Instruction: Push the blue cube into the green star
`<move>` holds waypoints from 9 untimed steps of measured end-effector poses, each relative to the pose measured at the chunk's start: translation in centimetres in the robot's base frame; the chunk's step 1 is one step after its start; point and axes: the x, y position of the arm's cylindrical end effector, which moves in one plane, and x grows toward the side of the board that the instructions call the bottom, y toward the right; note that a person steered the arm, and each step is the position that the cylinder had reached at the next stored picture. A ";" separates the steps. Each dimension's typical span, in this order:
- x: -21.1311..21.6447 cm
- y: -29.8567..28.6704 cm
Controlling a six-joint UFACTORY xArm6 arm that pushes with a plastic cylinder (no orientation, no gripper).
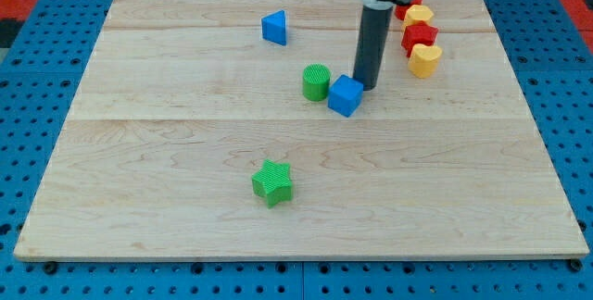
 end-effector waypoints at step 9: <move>8.6 -9.3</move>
